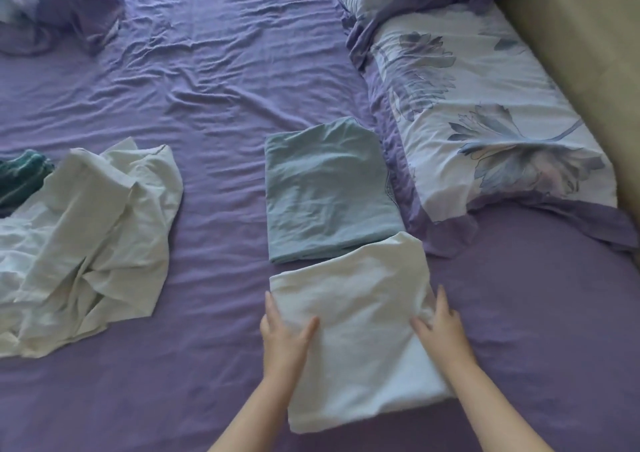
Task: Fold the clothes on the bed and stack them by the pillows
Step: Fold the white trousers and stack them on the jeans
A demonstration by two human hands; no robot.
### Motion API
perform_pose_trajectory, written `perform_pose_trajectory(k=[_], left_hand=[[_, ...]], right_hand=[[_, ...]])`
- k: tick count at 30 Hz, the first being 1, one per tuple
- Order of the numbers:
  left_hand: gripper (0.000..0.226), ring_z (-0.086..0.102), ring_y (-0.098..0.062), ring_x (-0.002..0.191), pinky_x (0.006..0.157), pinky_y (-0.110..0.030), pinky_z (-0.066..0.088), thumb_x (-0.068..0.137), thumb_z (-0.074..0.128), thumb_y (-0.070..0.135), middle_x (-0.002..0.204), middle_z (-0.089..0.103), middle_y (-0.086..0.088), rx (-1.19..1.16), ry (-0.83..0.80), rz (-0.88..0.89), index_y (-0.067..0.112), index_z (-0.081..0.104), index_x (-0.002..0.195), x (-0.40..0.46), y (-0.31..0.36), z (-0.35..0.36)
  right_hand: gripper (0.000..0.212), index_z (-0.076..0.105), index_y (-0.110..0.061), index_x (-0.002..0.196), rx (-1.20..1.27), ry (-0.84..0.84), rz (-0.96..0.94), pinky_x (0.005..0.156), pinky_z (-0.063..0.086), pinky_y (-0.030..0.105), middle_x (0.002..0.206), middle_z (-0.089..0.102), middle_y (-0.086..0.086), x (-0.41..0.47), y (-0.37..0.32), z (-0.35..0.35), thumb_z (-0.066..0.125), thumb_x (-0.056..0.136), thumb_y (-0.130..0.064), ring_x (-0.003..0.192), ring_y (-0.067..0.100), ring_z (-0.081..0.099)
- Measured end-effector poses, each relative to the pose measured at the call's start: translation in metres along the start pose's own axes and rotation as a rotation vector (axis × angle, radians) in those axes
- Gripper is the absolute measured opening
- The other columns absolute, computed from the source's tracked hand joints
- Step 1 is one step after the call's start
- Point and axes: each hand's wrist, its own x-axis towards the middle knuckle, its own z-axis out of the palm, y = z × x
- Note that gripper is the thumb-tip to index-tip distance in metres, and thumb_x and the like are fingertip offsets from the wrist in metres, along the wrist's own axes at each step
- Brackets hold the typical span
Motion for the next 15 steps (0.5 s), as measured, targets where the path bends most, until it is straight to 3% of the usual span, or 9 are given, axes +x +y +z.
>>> perform_pose_trajectory(k=[2, 4, 7, 10, 15], left_hand=[[0.101, 0.044, -0.027, 0.128, 0.104, -0.037, 0.037, 0.079, 0.075, 0.031, 0.140, 0.044, -0.015, -0.145, -0.003, -0.099, 0.019, 0.006, 0.152, 0.011, -0.003, -0.008], [0.093, 0.053, -0.026, 0.121, 0.101, -0.040, 0.043, 0.079, 0.076, 0.028, 0.135, 0.052, -0.013, -0.232, -0.045, -0.177, 0.014, 0.017, 0.150, 0.017, -0.005, -0.014], [0.054, 0.064, -0.023, 0.100, 0.089, -0.040, 0.052, 0.080, 0.075, 0.016, 0.120, 0.063, -0.011, -0.311, -0.067, -0.194, 0.007, 0.051, 0.127, 0.019, -0.006, -0.018], [0.029, 0.065, -0.024, 0.089, 0.083, -0.042, 0.053, 0.081, 0.070, 0.011, 0.102, 0.068, -0.009, -0.302, -0.024, -0.176, 0.007, 0.058, 0.106, 0.012, -0.004, -0.025], [0.017, 0.063, -0.015, 0.080, 0.071, -0.034, 0.049, 0.081, 0.069, 0.013, 0.088, 0.067, 0.004, -0.313, 0.042, -0.029, 0.020, 0.058, 0.093, 0.000, 0.018, -0.062]], right_hand=[[0.085, 0.013, -0.002, 0.147, 0.012, -0.008, 0.078, 0.090, 0.040, 0.039, 0.133, 0.047, 0.030, 0.005, -0.004, -0.001, 0.067, 0.084, -0.020, 0.119, 0.042, 0.048], [0.065, 0.035, 0.002, 0.136, 0.006, 0.006, 0.104, 0.086, 0.043, 0.041, 0.124, 0.056, 0.027, 0.005, -0.005, 0.001, 0.067, 0.083, -0.018, 0.113, 0.041, 0.053], [0.039, 0.049, 0.000, 0.115, 0.012, 0.118, 0.057, 0.081, 0.045, 0.044, 0.112, 0.062, 0.025, -0.011, -0.010, 0.003, 0.066, 0.083, -0.016, 0.103, 0.041, 0.057], [0.044, 0.048, -0.005, 0.124, -0.011, 0.234, -0.019, 0.079, 0.043, 0.043, 0.112, 0.063, 0.022, -0.034, -0.017, 0.003, 0.064, 0.085, -0.015, 0.101, 0.040, 0.058], [0.050, 0.048, -0.007, 0.131, 0.087, 0.347, -0.104, 0.080, 0.042, 0.041, 0.119, 0.062, 0.018, -0.070, -0.044, -0.010, 0.066, 0.085, -0.014, 0.105, 0.039, 0.058]])
